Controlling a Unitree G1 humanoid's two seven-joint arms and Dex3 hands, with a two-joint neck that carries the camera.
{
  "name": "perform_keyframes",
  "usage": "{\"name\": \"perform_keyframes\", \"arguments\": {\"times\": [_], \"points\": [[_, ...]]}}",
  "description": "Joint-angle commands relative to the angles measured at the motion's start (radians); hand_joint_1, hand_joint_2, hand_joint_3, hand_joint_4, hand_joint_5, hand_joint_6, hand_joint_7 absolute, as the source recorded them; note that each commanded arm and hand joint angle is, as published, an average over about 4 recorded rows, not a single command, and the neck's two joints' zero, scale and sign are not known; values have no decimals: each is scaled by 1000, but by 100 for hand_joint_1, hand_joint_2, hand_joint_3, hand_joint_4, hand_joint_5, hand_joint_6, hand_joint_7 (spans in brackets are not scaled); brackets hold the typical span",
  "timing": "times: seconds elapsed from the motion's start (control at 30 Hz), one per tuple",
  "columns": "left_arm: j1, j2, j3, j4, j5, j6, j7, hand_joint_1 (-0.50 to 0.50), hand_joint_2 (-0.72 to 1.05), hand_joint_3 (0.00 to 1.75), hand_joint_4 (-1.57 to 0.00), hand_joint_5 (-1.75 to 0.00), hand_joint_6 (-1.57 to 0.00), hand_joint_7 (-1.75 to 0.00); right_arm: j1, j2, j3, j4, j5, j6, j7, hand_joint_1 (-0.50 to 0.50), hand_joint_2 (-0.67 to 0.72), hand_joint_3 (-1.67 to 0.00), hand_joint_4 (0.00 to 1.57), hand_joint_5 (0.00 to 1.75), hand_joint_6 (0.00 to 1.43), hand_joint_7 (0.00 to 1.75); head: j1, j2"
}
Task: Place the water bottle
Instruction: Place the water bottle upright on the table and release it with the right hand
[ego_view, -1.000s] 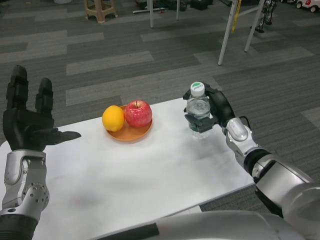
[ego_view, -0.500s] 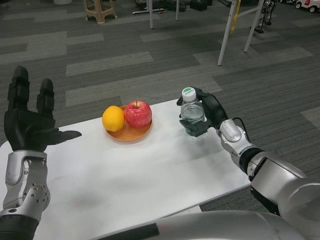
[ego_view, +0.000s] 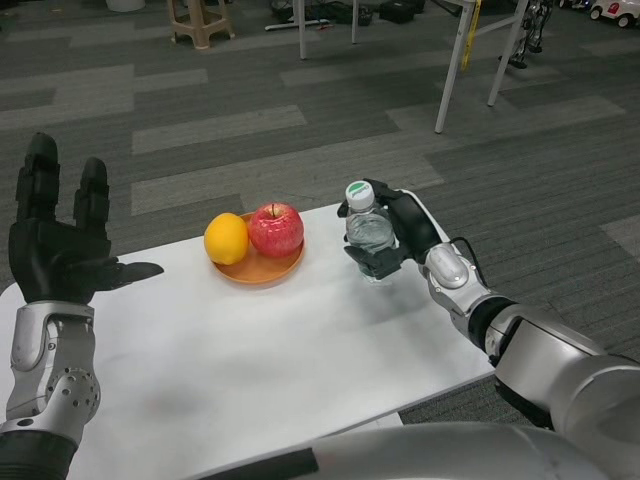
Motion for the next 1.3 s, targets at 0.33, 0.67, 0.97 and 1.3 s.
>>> {"name": "perform_keyframes", "arguments": {"times": [0.33, 0.67, 0.97, 1.3], "points": [[2, 2, 4, 18, -5, -1, -6, -50, -2, 4, 0, -10, 0, 0, 20, 24, 11, 16, -3, 17, 5, -17, -41, -151, 157, 119, 131, 141, -7, 6], [2, 0, 3, 17, -5, -1, -6, -50, -2, 2, 0, -10, 0, 0, 34, 37, 2, 10, -1, 19, 5, -5, -22, -143, 157, 126, 134, 140, -10, 4], [2, 0, 1, 17, -5, -1, -5, -50, -2, 9, 0, -10, 0, 0, 54, 36, -32, 11, 1, 19, 2, 0, -16, -143, 157, 126, 131, 140, -12, 1], [2, 0, -1, 15, -5, -1, -5, -50, -2, 9, 0, -10, 0, 0, 83, 30, -104, 12, 4, 19, 0, 1, -16, -143, 152, 136, 129, 141, -17, 4]]}}
